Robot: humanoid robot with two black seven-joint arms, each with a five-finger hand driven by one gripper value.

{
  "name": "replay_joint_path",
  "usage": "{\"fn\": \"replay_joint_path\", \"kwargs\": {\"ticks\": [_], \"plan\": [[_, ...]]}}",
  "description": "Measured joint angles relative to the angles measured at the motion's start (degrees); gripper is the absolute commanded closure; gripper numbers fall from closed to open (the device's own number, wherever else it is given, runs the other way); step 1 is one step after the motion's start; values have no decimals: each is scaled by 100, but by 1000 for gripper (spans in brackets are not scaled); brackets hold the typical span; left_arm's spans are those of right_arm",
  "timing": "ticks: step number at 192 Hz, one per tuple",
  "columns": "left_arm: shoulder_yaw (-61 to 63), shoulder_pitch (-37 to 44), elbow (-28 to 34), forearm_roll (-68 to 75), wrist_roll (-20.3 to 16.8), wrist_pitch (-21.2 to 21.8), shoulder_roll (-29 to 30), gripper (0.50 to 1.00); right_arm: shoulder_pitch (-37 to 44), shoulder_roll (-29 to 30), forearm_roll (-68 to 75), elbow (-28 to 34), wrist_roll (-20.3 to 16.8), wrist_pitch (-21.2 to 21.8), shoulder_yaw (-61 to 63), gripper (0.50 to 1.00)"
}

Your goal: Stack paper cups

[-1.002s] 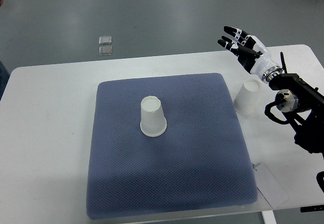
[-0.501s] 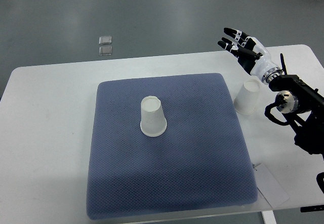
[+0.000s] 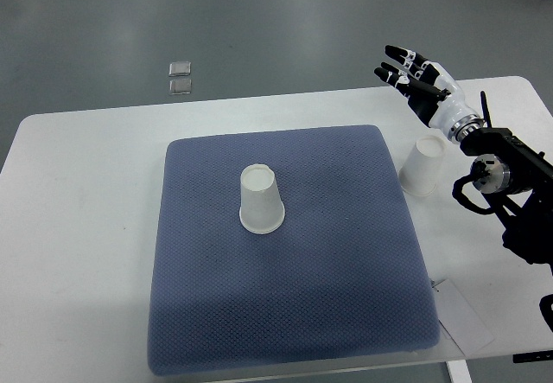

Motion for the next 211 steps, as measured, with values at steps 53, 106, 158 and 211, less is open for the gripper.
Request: {"fn": "replay_joint_path", "kwargs": {"ticks": [53,106,158,211], "plan": [[0,-1,-3,0,0,0,0,500,17,-48,0,0,0,4,10,597],[-1,0,-3,0,0,0,0,500,50,-286,-14,4,2,71,-46,597],[-1,0,-3,1,0,0,0,500,23,-1174,-146,13,182,959,-429,597],[0,-1,-3,2,2,0,0,500,297,-2091,-1354,21,1103,1430,-1414,597]]}}
